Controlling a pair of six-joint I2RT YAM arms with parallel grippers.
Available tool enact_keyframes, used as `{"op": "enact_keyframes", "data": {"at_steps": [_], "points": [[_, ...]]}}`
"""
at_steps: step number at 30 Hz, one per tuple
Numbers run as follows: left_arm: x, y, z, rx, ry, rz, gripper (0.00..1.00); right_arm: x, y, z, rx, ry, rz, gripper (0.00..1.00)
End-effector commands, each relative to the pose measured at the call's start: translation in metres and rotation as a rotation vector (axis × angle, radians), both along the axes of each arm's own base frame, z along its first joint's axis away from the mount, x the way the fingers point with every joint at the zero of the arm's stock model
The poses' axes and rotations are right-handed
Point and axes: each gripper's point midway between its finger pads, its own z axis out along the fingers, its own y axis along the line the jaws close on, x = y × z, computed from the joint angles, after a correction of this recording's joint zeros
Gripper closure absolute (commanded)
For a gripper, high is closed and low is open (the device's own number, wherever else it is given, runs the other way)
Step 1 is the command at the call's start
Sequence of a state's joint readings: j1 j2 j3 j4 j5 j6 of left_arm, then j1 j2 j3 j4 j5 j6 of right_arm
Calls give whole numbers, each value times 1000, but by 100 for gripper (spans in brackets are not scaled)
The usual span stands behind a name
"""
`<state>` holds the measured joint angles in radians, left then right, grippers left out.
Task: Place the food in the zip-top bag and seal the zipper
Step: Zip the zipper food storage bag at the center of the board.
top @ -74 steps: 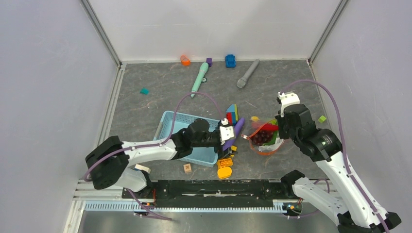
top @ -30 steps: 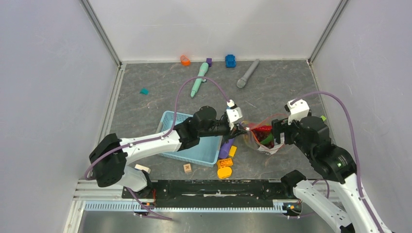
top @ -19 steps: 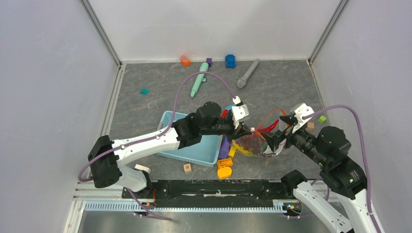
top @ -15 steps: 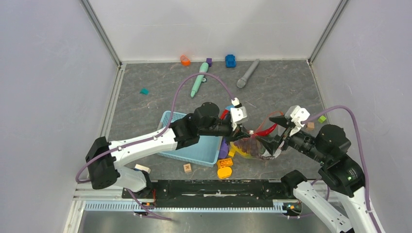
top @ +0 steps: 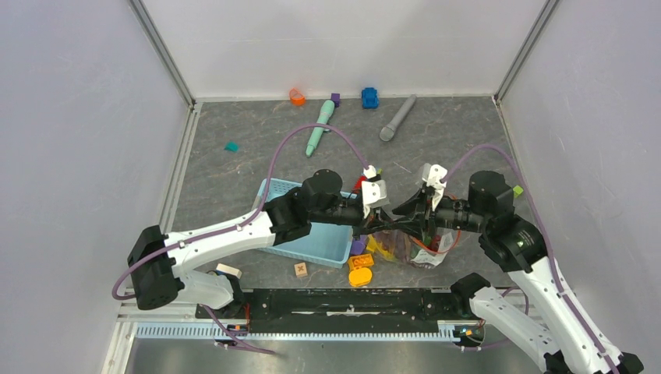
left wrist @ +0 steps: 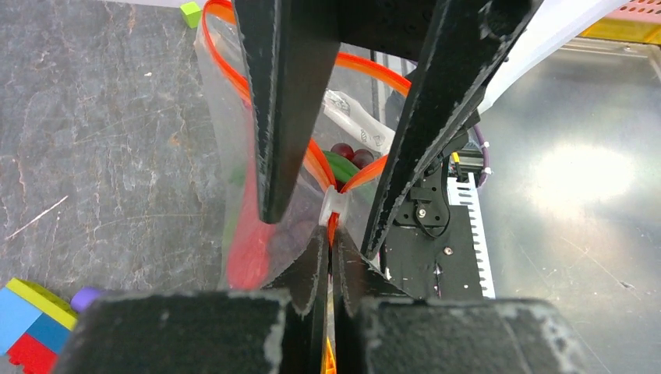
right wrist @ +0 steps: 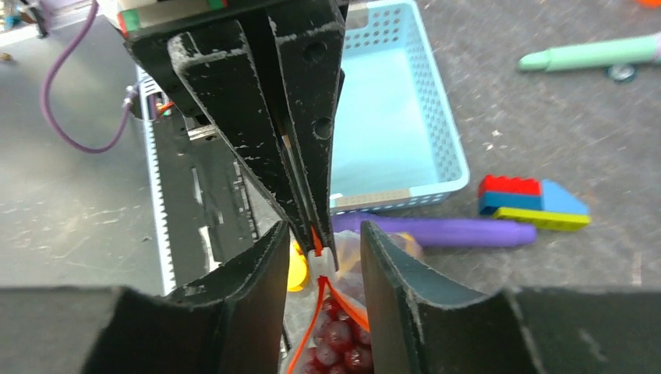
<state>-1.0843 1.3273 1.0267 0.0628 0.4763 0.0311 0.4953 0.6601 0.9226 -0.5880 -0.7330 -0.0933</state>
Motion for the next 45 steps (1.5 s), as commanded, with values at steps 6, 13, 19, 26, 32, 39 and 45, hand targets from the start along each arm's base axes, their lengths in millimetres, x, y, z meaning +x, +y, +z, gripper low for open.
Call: {"op": "enact_keyframes", "data": {"at_steps": [6, 13, 19, 26, 32, 39, 45], "points": [[-6, 1, 39, -130, -79, -35, 98, 4, 2, -17, -18, 47, -5, 69], [-4, 4, 37, -126, -89, -23, 98, 5, -1, -22, -38, 53, -25, 84], [4, 3, 32, -116, -77, 32, 98, 6, -6, -27, -55, 57, -50, 100], [21, 11, 32, -133, -36, 169, 98, 16, -20, -40, -125, 71, -158, 100], [43, 24, 24, -137, -3, 341, 98, 25, -33, -50, -168, 80, -255, 100], [75, 38, 18, -131, 30, 561, 98, 34, -46, -59, -215, 105, -351, 100], [105, 52, 8, -103, 40, 769, 98, 36, -55, -63, -251, 127, -404, 100]]}}
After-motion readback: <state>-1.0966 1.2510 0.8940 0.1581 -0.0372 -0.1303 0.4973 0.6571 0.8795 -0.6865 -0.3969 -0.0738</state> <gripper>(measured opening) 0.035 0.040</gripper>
